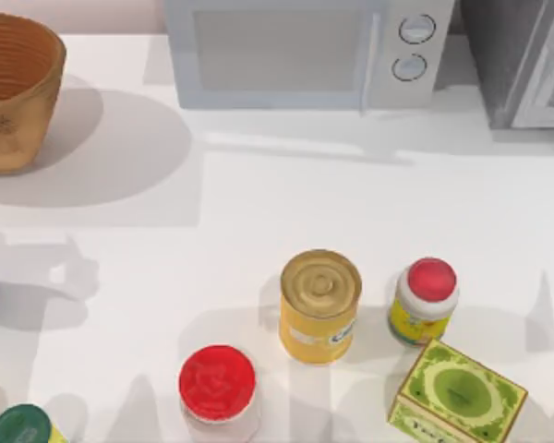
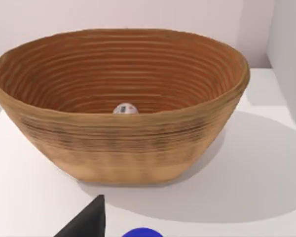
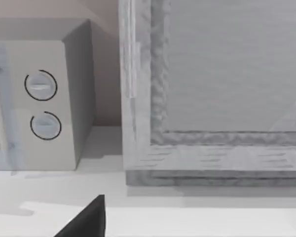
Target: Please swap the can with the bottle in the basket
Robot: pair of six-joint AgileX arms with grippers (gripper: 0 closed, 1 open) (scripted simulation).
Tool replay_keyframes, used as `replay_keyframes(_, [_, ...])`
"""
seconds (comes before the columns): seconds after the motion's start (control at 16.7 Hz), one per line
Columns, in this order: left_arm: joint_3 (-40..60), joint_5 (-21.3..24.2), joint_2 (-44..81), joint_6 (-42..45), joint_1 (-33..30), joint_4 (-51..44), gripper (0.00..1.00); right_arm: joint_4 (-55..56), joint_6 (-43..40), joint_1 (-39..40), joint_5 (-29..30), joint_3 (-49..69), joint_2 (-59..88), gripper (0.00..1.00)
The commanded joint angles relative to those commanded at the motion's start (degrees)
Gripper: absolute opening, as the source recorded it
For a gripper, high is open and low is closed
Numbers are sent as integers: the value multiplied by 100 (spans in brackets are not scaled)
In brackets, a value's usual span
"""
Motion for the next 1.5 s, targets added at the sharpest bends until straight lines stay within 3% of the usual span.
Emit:
replay_keyframes(0.96, [8562, 386, 8786, 705, 582, -4384, 100, 0, 0, 0, 0, 0, 0, 100])
replay_keyframes(1.26, [10440, 485, 10763, 876, 694, -5418, 100, 0, 0, 0, 0, 0, 0, 100])
replay_keyframes(1.5, [11190, 527, 11571, 944, 739, -5853, 100, 0, 0, 0, 0, 0, 0, 100])
